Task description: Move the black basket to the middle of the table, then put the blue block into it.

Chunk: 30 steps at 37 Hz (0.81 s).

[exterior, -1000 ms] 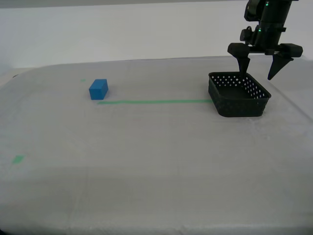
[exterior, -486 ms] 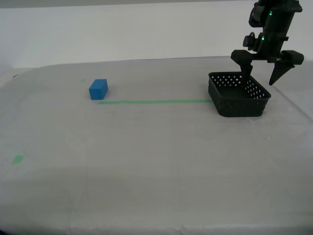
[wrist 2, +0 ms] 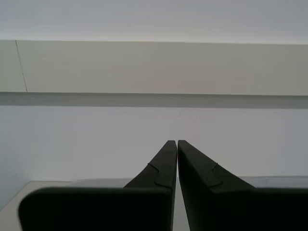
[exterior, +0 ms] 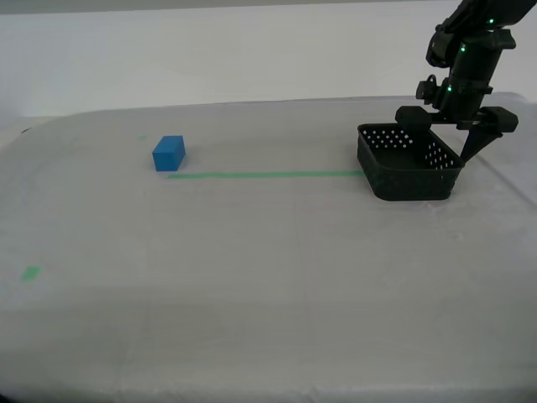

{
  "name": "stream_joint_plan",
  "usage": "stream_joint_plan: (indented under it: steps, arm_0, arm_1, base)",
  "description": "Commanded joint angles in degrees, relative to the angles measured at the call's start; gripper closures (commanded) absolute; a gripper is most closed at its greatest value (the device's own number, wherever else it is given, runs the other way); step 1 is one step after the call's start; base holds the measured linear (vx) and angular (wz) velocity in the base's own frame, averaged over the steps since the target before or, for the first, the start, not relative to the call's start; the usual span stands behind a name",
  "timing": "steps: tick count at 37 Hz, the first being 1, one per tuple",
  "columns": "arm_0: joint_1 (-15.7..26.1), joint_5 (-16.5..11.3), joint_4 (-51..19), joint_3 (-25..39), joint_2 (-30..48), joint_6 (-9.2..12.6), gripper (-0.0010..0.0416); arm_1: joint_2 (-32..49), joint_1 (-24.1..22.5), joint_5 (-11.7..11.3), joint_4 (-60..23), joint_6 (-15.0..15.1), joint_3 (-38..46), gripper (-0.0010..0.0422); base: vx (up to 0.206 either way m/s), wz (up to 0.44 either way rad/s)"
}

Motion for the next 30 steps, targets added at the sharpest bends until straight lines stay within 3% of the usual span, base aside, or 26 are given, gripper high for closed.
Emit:
stream_joint_plan:
  steps: [1,18,30]
  arm_0:
    - [0.0,0.0,0.6,-0.4,0.0,0.0,0.0008]
    - [0.0,0.0,1.1,-0.3,0.0,0.7,0.0077]
    - [0.0,0.0,1.3,-0.3,0.0,2.0,0.0150]
  arm_1:
    - [0.0,0.0,0.0,0.3,0.1,0.0,0.0412]
    - [0.0,0.0,0.0,0.3,0.1,0.0,0.0412]
    - [0.0,0.0,0.0,0.3,0.1,0.0,0.0412]
  base:
    - [0.000,0.000]
    - [0.000,0.000]
    - [0.000,0.000]
